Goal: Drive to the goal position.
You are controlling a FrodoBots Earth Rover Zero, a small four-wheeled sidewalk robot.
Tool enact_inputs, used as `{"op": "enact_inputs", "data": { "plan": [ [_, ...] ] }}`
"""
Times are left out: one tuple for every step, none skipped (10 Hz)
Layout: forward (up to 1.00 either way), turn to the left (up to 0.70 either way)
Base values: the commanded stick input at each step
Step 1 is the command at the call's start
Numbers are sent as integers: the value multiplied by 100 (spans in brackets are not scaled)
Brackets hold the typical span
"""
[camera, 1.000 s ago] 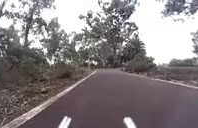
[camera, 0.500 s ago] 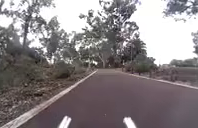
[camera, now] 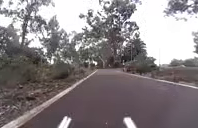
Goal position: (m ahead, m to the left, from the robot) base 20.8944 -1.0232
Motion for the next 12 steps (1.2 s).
{"op": "enact_inputs", "data": {
  "plan": [
    [60,0],
    [60,0],
    [60,0],
    [60,0],
    [60,0],
    [60,0],
    [60,0],
    [60,0],
    [60,0],
    [60,0],
    [60,0],
    [60,0]
  ]
}}
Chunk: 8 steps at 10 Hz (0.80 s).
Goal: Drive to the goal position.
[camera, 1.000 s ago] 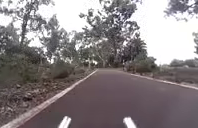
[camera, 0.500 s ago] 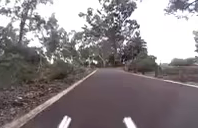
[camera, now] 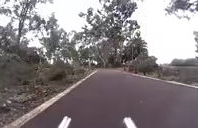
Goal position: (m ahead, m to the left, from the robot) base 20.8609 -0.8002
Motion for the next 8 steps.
{"op": "enact_inputs", "data": {
  "plan": [
    [60,0],
    [60,0],
    [60,0],
    [60,0],
    [60,0],
    [60,0],
    [60,0],
    [60,0]
  ]
}}
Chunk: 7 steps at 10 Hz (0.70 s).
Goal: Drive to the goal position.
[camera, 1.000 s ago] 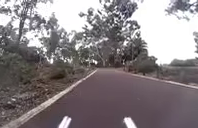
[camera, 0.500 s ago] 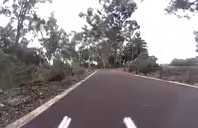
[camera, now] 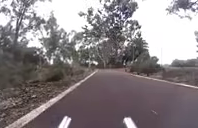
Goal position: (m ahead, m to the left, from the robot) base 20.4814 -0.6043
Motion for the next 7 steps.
{"op": "enact_inputs", "data": {
  "plan": [
    [60,0],
    [60,0],
    [60,0],
    [60,0],
    [60,0],
    [60,0],
    [60,0]
  ]
}}
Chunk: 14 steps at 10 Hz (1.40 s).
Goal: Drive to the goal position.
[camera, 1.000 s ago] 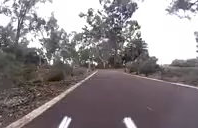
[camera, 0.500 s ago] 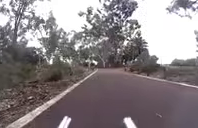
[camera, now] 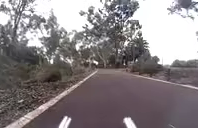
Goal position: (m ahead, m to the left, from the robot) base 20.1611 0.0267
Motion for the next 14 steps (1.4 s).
{"op": "enact_inputs", "data": {
  "plan": [
    [60,0],
    [60,0],
    [60,0],
    [60,0],
    [60,0],
    [60,0],
    [60,0],
    [60,0],
    [60,0],
    [60,0],
    [60,0],
    [60,0],
    [60,0],
    [60,0]
  ]
}}
